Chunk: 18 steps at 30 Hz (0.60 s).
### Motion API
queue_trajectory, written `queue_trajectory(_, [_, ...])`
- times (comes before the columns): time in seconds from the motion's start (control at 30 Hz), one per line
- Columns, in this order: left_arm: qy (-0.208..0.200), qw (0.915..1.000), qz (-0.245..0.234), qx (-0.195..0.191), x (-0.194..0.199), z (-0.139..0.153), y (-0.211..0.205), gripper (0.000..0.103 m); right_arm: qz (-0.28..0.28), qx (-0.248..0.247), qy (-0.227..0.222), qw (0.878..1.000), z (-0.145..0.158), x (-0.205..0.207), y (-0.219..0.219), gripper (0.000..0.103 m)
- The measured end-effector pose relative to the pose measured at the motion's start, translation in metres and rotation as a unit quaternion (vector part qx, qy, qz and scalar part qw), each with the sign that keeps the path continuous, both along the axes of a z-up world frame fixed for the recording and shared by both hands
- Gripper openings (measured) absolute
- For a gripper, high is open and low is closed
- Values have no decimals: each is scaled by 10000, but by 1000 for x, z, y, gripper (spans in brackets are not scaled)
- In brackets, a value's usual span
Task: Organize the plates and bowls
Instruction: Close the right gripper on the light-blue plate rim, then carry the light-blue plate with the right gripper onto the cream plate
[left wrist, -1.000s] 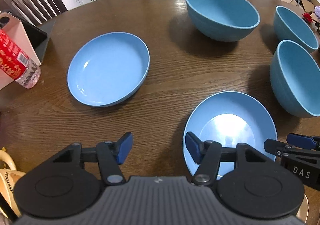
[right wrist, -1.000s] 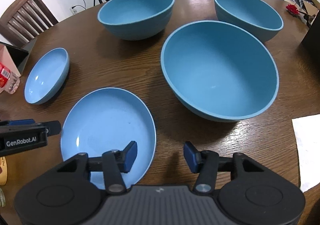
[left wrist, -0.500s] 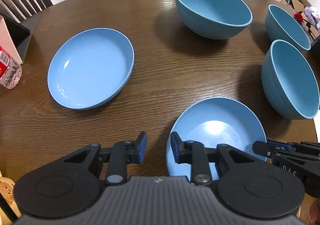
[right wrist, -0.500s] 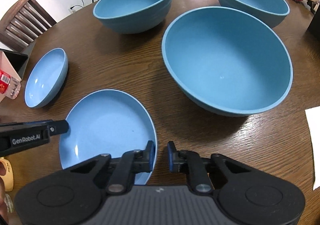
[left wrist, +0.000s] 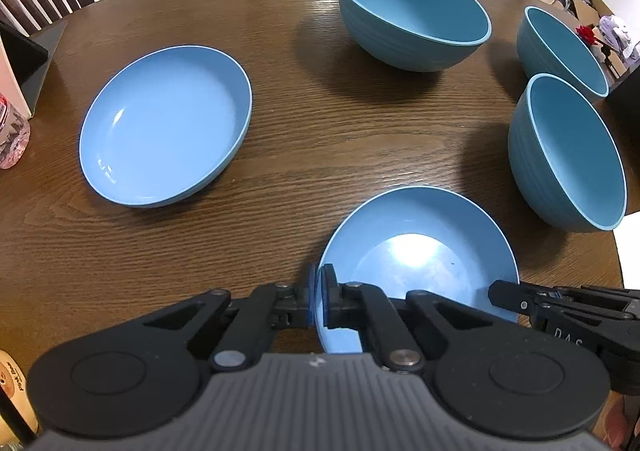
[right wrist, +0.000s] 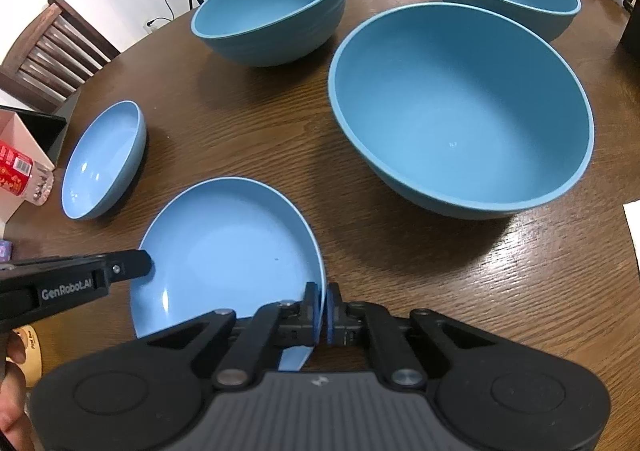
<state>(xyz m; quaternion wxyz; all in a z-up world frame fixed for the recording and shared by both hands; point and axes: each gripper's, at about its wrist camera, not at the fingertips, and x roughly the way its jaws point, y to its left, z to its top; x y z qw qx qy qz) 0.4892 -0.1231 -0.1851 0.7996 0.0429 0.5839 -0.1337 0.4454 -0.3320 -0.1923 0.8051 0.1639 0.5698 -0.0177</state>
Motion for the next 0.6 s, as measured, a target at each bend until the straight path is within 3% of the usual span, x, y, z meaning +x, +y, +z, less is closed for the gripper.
queue_trajectory(0.6, [-564,9984,-14,23,-52,54,-4,5,40,-8,-470,9989,51,-47,-2,4])
